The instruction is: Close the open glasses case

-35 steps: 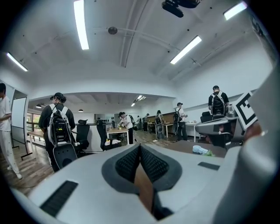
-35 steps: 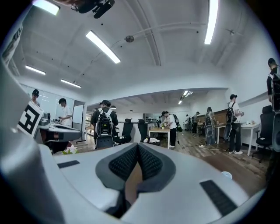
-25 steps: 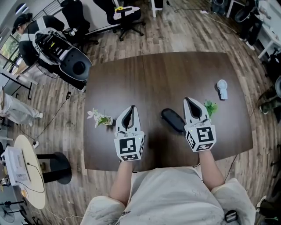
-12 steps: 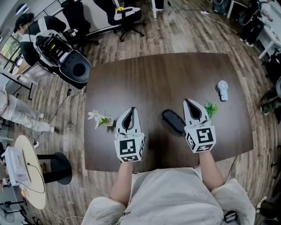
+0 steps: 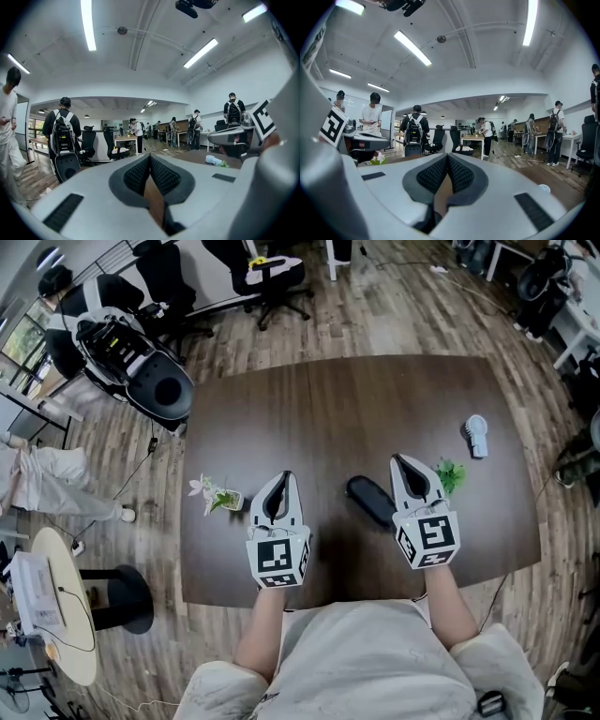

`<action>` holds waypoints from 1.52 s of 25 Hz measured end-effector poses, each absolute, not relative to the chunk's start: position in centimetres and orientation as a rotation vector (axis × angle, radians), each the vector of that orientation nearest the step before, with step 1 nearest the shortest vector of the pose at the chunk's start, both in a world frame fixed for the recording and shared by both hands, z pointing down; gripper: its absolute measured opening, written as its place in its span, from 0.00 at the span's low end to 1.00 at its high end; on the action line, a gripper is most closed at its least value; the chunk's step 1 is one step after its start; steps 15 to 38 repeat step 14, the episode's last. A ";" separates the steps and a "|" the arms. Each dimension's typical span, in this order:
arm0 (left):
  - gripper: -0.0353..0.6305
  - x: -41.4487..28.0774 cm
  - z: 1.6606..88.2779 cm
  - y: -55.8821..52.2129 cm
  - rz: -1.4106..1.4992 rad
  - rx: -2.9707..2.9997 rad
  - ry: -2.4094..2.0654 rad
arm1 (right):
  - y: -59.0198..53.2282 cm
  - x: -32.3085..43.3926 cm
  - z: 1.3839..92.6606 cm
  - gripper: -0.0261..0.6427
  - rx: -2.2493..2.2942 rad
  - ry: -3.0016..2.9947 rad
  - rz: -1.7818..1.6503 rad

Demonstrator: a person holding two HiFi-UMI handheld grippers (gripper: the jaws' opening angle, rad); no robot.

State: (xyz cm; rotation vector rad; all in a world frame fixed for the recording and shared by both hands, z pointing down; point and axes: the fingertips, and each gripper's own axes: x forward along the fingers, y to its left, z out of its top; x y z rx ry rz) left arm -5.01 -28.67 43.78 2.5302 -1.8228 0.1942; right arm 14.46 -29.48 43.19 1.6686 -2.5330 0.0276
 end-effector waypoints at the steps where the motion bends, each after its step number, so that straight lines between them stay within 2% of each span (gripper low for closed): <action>1: 0.06 -5.0 43.8 -28.7 0.193 2.530 -1.824 | -29.5 14.5 43.2 0.04 1.667 -2.533 0.026; 38: 0.06 -4.7 43.5 -28.5 0.191 2.531 -1.823 | -29.4 14.7 43.0 0.04 1.658 -2.524 0.017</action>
